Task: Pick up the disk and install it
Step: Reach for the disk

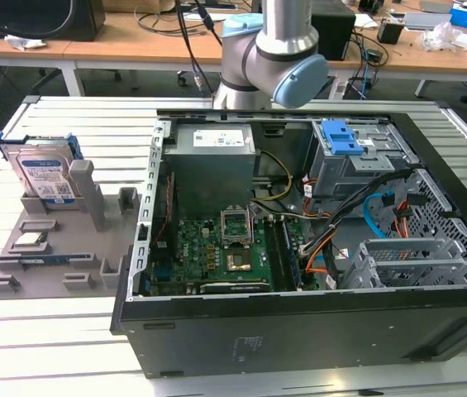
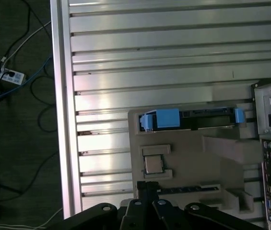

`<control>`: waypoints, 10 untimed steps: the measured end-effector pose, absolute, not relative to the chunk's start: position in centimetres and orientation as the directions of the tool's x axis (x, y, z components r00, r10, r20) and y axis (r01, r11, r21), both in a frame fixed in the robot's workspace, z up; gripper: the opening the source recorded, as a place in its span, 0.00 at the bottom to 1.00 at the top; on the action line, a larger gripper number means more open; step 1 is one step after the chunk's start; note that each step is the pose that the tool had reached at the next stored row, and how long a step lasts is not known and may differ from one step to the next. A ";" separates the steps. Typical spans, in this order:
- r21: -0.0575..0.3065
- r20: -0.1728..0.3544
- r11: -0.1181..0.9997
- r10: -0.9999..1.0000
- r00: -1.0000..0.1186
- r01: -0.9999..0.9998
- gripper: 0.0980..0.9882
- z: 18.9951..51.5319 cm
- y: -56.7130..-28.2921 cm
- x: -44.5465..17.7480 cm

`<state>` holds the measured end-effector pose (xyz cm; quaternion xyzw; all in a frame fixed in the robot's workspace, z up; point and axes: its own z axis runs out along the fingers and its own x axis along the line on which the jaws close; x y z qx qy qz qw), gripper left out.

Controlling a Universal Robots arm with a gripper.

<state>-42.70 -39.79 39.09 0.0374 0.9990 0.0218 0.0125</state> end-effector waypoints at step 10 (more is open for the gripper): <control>0.043 -0.024 0.996 0.075 -0.997 0.074 0.01 39.0 -39.3 -44.0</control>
